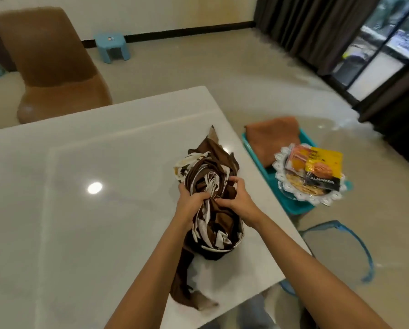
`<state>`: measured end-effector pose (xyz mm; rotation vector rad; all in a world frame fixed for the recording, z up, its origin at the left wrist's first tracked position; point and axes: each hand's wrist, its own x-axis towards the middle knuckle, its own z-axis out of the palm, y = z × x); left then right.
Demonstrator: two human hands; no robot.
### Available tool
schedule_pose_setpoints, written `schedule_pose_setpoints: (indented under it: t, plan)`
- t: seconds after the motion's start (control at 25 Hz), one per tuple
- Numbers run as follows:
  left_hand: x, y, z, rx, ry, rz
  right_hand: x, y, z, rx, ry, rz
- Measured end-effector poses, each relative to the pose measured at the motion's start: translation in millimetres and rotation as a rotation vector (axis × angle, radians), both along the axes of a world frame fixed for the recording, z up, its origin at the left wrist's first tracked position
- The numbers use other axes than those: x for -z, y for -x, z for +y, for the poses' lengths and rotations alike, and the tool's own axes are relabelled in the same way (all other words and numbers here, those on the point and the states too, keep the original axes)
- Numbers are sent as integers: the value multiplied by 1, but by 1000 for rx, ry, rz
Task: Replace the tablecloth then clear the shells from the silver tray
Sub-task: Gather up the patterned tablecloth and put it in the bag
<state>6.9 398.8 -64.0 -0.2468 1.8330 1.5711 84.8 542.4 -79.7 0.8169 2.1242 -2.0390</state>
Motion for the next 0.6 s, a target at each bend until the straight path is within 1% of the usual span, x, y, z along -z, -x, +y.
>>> schedule_pose_setpoints:
  t: [0.08,0.16,0.32,0.44,0.52,0.6]
  plan:
    - [-9,-26,45,117,-7,87,-11,-37,37,113,20,44]
    - [-17,-53,92,231,-40,160,-20,-75,77,197,-19,72]
    - [-18,-110,179,399,-161,194,-30,-152,147,381,-98,90]
    - [-9,-151,247,511,-236,154,-33,-210,199,512,-202,108]
    - [1,-183,287,603,-269,58,-34,-247,231,562,-262,95]
    - [17,-210,316,666,-262,-21,-26,-278,257,573,-305,63]
